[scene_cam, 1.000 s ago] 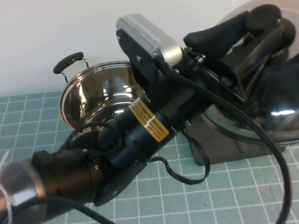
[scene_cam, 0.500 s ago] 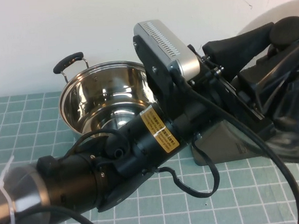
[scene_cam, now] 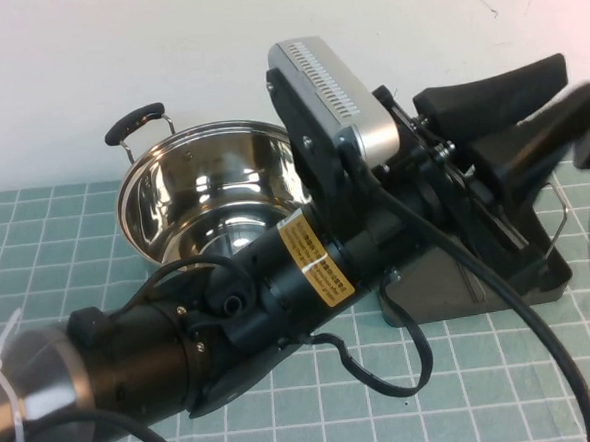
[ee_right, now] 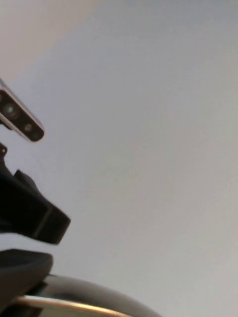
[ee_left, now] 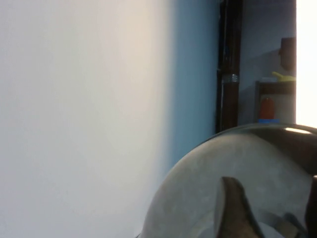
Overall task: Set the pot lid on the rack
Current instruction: Hand over the pot lid, then place the pot lid on the pot rack
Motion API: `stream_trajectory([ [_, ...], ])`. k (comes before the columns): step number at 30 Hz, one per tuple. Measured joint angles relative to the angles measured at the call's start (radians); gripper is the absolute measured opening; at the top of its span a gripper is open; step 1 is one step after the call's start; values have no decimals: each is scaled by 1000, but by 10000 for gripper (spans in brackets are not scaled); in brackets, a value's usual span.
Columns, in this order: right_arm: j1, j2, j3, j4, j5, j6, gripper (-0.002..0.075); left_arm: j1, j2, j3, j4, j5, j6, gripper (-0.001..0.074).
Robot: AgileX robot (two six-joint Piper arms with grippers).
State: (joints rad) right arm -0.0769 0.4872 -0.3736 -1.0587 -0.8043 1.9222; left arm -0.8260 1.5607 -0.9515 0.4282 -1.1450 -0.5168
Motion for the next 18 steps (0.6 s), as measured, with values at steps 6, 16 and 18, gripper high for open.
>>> stream_trajectory([
  [6,0,0,0,85,-32,-81,13,0,0,-1,2,-4,0,507],
  [16,0,92,0,120,-105,-110,13,154,-160,-1,9,310,30,156],
  [18,0,156,-12,112,-154,-139,13,185,-222,-1,37,475,30,66],
])
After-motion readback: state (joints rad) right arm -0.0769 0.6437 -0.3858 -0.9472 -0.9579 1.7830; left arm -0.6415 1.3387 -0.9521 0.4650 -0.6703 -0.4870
